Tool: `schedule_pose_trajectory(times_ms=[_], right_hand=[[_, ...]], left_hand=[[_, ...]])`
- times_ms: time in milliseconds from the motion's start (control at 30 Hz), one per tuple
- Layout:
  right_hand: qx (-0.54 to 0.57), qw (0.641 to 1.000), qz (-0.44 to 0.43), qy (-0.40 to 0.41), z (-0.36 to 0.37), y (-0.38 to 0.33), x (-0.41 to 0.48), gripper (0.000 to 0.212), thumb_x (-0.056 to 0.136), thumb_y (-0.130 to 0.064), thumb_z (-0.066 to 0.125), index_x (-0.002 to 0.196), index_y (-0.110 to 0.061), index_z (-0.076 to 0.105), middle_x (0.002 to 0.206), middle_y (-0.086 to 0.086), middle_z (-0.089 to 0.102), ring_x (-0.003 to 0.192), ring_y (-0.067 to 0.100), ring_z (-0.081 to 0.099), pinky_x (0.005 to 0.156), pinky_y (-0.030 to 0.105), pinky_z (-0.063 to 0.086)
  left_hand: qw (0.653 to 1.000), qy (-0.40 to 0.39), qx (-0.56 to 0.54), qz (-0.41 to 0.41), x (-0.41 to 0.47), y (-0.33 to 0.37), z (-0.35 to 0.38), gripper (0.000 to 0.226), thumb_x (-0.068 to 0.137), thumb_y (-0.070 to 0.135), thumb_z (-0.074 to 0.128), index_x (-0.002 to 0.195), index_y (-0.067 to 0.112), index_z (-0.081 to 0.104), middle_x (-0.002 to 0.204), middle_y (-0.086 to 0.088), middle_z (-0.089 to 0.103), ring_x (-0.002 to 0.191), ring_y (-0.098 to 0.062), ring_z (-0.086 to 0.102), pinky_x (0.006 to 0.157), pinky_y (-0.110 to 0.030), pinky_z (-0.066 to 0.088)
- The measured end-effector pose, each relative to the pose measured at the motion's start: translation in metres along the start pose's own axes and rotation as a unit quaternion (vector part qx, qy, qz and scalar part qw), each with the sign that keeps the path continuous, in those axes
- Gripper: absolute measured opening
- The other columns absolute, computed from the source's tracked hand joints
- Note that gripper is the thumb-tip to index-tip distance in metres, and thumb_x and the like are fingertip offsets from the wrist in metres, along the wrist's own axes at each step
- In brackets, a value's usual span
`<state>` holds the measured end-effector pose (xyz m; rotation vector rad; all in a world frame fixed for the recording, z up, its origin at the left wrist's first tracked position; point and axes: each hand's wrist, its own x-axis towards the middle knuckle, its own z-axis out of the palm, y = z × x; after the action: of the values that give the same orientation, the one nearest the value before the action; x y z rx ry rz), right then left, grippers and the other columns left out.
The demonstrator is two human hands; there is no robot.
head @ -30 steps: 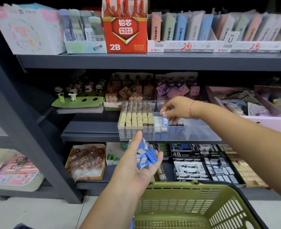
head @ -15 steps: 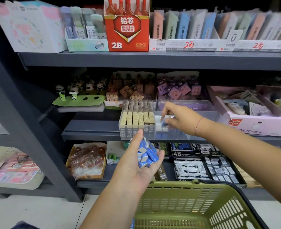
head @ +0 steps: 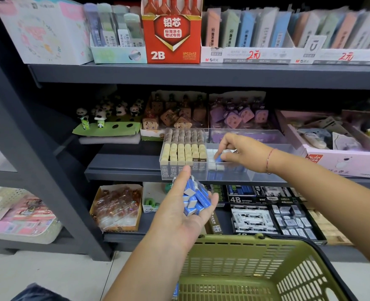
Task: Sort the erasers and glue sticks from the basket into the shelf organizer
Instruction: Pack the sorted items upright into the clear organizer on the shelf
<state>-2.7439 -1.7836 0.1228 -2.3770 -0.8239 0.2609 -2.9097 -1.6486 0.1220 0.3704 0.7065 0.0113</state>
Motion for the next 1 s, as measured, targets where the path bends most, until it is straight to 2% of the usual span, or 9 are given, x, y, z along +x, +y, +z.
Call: schedule_pose_trajectory(times_ms=[167,367,533,667,733,800,867,1000], right_hand=[[0.004,1.000,-0.009,0.008,0.000,-0.001,0.004,0.014,0.092,-0.019,0.059,0.086,-0.031,0.060,0.098,0.000,0.071,0.097,0.016,0.064,0.090,0.044,0.052],[0.016,0.999,-0.006,0.036,0.003,0.004,0.003,0.014,0.089,-0.025,0.065,0.082,-0.030,0.053,0.093,0.003,0.072,0.091,0.020,0.067,0.086,0.045,0.054],[0.015,0.998,-0.011,0.053,0.002,-0.003,0.002,0.013,0.086,-0.021,0.069,0.078,-0.022,0.059,0.090,-0.002,0.069,0.084,0.014,0.066,0.084,0.036,0.054],[0.003,0.999,0.002,0.040,-0.001,-0.006,0.006,0.012,0.085,-0.024,0.071,0.079,-0.020,0.062,0.091,0.000,0.068,0.083,0.021,0.067,0.082,0.038,0.055],[0.014,0.999,0.014,0.033,-0.002,-0.004,0.008,0.012,0.086,-0.023,0.070,0.080,-0.017,0.062,0.085,0.000,0.068,0.076,0.015,0.067,0.079,0.034,0.057],[0.031,0.999,0.024,0.028,-0.003,-0.004,0.007,0.012,0.087,-0.020,0.069,0.080,-0.015,0.061,0.075,-0.002,0.066,0.066,0.005,0.064,0.074,0.026,0.058],[0.049,0.998,0.034,0.023,-0.004,-0.003,0.007,0.012,0.088,-0.018,0.067,0.080,-0.014,0.060,0.072,0.000,0.068,0.067,0.007,0.066,0.077,0.029,0.058],[0.047,0.998,0.036,0.010,-0.007,-0.003,0.005,0.011,0.087,-0.016,0.069,0.079,-0.015,0.061,0.074,0.003,0.069,0.071,0.013,0.067,0.080,0.034,0.058]], left_hand=[[1.000,-0.007,0.004,0.000,0.003,0.000,-0.001,0.028,0.072,0.022,0.082,0.084,0.003,0.065,0.083,-0.018,0.065,0.077,-0.030,0.064,0.074,-0.049,0.055],[1.000,-0.009,0.008,0.004,0.002,0.000,0.000,0.025,0.074,0.022,0.081,0.084,0.004,0.066,0.087,-0.018,0.065,0.081,-0.033,0.064,0.079,-0.050,0.055],[1.000,-0.006,0.009,0.005,0.001,-0.001,-0.001,0.025,0.073,0.023,0.081,0.079,0.004,0.067,0.082,-0.017,0.066,0.081,-0.031,0.064,0.083,-0.051,0.055],[1.000,-0.003,0.009,0.007,0.001,-0.001,0.000,0.026,0.073,0.022,0.081,0.079,0.003,0.066,0.076,-0.017,0.067,0.081,-0.031,0.065,0.083,-0.052,0.055],[1.000,-0.005,0.009,0.007,0.001,0.000,0.000,0.025,0.073,0.022,0.081,0.078,0.003,0.066,0.068,-0.016,0.068,0.078,-0.030,0.065,0.082,-0.051,0.055],[1.000,-0.005,0.012,0.008,0.001,0.000,-0.001,0.025,0.073,0.022,0.081,0.080,0.003,0.066,0.076,-0.017,0.069,0.082,-0.031,0.065,0.082,-0.051,0.055],[1.000,-0.005,0.014,0.009,0.001,0.000,-0.001,0.026,0.074,0.022,0.081,0.081,0.003,0.066,0.085,-0.019,0.067,0.085,-0.033,0.065,0.082,-0.051,0.055],[1.000,-0.005,0.009,0.008,0.001,0.000,0.000,0.025,0.075,0.022,0.080,0.079,0.002,0.065,0.081,-0.018,0.066,0.085,-0.032,0.063,0.087,-0.052,0.054]])
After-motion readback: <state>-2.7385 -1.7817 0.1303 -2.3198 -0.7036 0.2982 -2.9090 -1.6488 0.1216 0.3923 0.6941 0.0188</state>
